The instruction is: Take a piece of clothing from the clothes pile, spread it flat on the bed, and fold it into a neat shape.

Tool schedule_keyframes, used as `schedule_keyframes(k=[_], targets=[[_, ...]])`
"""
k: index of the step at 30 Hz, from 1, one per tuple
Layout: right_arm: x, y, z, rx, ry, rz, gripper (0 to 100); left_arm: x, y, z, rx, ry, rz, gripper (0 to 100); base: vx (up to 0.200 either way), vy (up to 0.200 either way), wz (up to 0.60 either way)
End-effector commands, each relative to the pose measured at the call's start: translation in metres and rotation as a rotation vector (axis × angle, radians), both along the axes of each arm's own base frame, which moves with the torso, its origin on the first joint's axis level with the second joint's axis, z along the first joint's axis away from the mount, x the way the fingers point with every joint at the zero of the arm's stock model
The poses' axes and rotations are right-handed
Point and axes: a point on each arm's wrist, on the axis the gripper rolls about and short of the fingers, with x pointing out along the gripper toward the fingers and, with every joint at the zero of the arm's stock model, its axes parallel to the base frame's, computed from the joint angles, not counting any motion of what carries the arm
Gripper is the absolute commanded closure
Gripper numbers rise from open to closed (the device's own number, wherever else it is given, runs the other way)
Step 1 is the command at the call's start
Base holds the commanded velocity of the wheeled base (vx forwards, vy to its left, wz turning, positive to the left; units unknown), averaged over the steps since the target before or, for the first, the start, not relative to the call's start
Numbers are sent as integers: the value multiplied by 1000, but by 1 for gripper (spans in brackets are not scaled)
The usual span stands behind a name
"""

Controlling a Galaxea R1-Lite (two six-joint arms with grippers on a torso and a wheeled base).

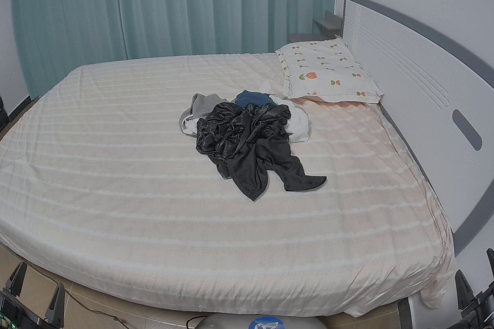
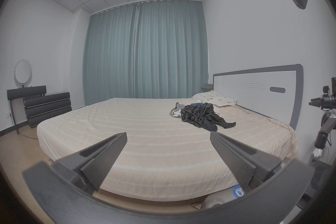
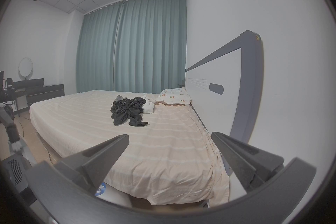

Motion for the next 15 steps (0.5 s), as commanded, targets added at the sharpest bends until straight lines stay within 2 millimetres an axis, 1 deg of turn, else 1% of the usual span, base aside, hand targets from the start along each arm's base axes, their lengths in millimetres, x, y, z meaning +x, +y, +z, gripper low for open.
schedule_keyframes(k=[1,2,3,5,6,7,8,9,12,14,15], targets=[[-5,0,83,118,-137,52,0,0,0,-5,0,2,-1,0,0,0,0],[-1,0,90,120,-107,60,0,0,0,-5,3,2,-1,0,0,0,0],[5,1,90,82,-47,87,0,0,0,-5,3,2,-1,0,0,0,0],[22,3,86,-3,79,157,0,0,0,-5,3,3,-2,0,0,0,0],[37,4,82,-23,176,199,0,0,0,-5,2,3,-1,0,0,0,0],[37,4,82,-23,176,199,0,0,0,-5,2,3,-1,0,0,0,0],[63,5,76,2,330,245,0,0,0,-5,2,3,-1,0,0,0,0],[77,6,74,9,395,254,0,0,0,-5,3,3,-1,0,0,0,0],[113,14,69,2,501,323,0,0,0,-5,2,3,-2,0,0,0,0],[144,24,63,-7,570,370,0,0,0,-5,0,5,-2,0,0,0,0],[159,28,59,-9,597,367,0,0,0,-5,3,3,-1,0,0,0,0]])
